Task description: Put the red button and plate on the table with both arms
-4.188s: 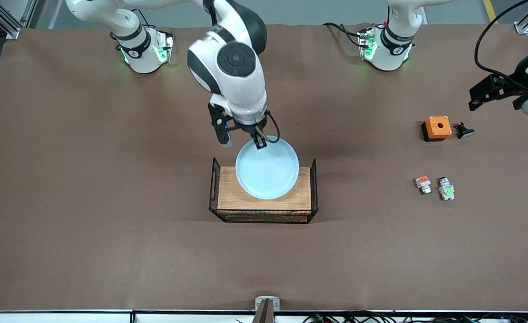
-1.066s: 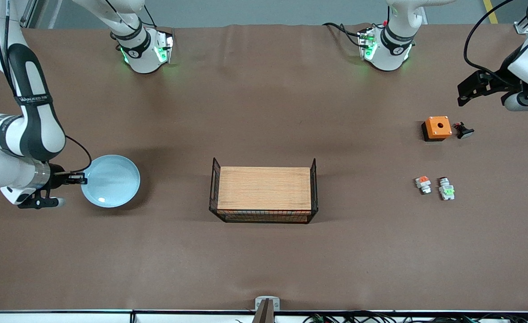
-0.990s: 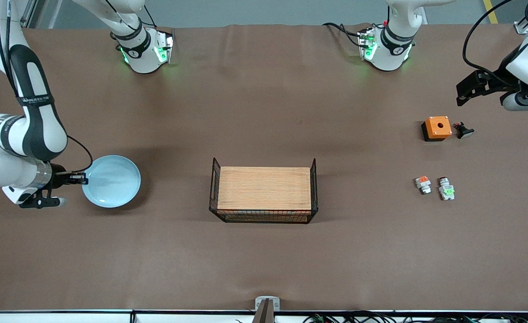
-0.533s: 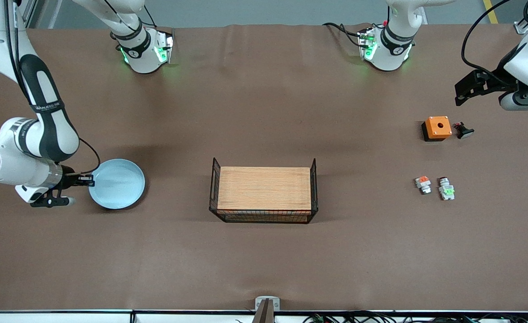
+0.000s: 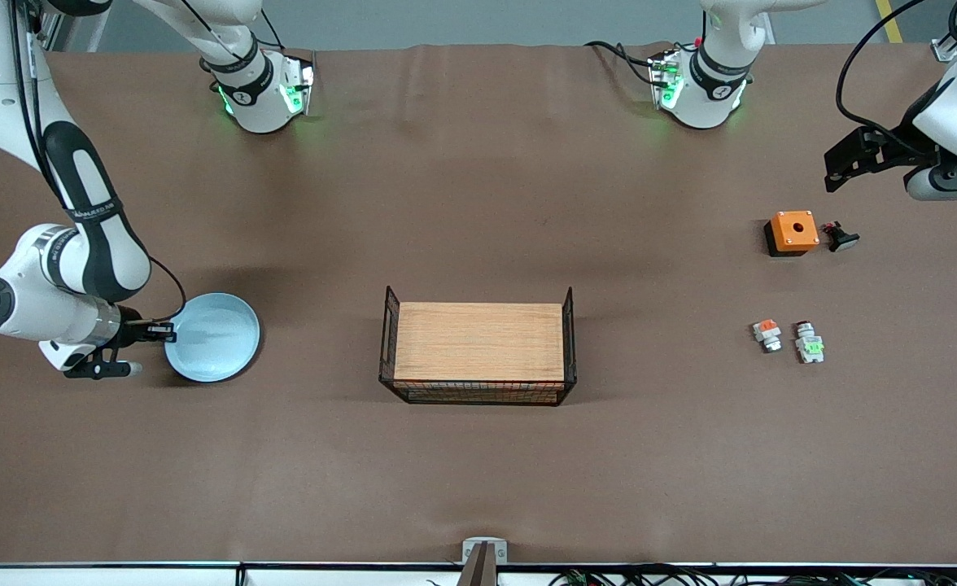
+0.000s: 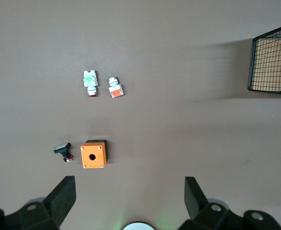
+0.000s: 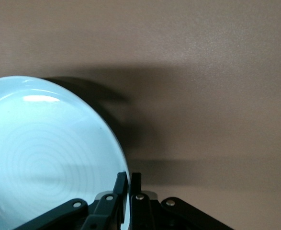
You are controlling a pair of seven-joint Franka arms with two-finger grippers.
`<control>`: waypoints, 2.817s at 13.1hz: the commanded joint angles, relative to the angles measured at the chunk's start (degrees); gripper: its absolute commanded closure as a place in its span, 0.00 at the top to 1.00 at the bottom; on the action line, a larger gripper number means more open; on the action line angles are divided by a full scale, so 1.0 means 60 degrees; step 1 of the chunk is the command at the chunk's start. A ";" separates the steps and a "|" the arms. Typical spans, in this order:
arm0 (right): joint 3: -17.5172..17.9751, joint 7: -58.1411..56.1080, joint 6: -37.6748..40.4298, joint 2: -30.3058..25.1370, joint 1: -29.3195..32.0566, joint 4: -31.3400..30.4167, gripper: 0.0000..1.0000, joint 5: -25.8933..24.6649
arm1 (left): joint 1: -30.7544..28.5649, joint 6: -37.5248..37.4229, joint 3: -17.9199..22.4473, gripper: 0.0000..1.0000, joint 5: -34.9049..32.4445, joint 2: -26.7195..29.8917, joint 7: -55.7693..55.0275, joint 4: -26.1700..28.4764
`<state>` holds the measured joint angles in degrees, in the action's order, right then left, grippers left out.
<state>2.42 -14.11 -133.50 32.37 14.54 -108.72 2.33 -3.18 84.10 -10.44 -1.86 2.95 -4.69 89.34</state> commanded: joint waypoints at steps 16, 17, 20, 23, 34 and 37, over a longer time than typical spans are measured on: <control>0.0242 0.2907 0.3292 -0.4220 -0.1485 0.0160 1.00 -0.0387 | -0.0085 0.0016 -0.0003 1.00 0.0179 0.0181 -0.0083 0.0051; 0.0256 0.2952 0.3731 -0.4513 -0.1529 0.0335 1.00 -0.0388 | -0.0085 0.0016 -0.0003 1.00 0.0164 0.0182 -0.0083 0.0051; 0.0286 0.3156 0.5501 -0.4999 -0.1734 0.1372 1.00 -0.0388 | -0.0085 0.0016 -0.0018 1.00 0.0164 0.0167 -0.0083 0.0051; 0.0286 0.3202 0.7260 -0.5000 -0.1749 0.2969 1.00 -0.0388 | -0.0085 0.0016 -0.0003 1.00 0.0179 0.0152 -0.0068 0.0051; 0.0241 0.3114 0.8833 -0.4927 -0.1515 0.4526 1.00 -0.0226 | -0.0099 0.0016 0.0055 1.00 0.0135 -0.0008 0.0122 -0.0153; 0.0271 0.3114 0.8760 -0.4912 -0.1559 0.4541 1.00 -0.0197 | -0.0085 0.0016 0.0056 1.00 0.0106 -0.0038 0.0020 -0.0212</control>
<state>3.53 3.98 -81.88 1.90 4.96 -83.43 0.92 -3.42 84.17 -10.12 -1.86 2.97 -4.62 88.97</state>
